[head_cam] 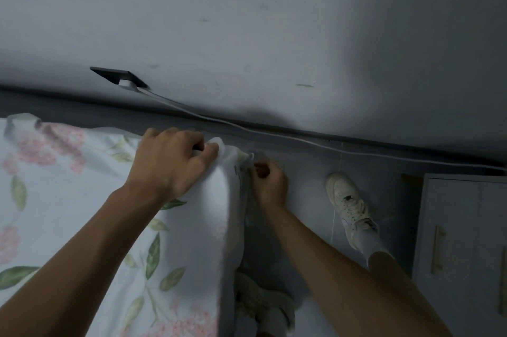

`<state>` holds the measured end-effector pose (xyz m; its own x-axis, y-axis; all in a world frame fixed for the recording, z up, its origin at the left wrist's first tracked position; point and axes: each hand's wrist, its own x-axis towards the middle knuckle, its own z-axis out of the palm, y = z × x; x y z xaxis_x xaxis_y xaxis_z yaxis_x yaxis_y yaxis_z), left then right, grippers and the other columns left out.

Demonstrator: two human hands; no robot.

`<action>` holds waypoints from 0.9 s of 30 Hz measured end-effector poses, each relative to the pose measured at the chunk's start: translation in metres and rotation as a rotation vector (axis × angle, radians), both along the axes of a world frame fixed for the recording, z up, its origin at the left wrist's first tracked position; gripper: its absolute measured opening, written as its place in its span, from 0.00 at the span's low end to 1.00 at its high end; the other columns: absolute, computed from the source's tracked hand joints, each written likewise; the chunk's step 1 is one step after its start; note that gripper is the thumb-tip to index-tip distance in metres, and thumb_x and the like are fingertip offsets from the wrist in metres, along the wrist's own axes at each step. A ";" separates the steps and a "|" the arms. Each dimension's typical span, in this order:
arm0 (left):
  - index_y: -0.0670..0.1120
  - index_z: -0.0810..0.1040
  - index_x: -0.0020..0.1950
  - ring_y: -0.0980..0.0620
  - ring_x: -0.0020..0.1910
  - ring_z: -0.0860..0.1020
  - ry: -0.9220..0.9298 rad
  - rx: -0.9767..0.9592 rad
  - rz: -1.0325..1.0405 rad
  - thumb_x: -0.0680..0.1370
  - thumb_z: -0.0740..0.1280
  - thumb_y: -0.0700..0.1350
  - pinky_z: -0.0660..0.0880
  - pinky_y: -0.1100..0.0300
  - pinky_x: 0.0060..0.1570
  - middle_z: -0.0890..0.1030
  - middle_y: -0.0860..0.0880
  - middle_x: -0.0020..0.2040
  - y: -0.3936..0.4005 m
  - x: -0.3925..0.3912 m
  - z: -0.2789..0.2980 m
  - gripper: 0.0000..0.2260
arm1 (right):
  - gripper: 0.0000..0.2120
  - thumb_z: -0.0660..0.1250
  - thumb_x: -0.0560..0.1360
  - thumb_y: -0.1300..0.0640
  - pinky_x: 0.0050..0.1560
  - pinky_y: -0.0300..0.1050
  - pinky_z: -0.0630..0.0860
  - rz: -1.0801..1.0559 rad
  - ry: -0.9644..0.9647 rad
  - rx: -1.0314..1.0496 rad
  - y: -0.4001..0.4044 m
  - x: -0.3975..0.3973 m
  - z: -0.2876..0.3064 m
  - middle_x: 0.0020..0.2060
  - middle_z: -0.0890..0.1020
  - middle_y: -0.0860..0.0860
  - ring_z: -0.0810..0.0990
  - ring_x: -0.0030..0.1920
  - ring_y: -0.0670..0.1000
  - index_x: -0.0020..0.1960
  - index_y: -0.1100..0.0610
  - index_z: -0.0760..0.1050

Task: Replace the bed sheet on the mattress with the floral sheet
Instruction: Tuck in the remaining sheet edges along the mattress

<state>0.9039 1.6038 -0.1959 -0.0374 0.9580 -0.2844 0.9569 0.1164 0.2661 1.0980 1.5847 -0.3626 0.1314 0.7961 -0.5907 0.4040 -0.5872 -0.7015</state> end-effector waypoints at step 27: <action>0.50 0.76 0.34 0.56 0.38 0.73 0.042 -0.048 0.087 0.82 0.43 0.62 0.69 0.53 0.50 0.75 0.54 0.33 -0.009 -0.091 -0.003 0.30 | 0.10 0.57 0.85 0.63 0.38 0.41 0.73 0.686 0.187 -0.570 0.106 -0.082 0.031 0.39 0.78 0.58 0.76 0.41 0.52 0.50 0.66 0.75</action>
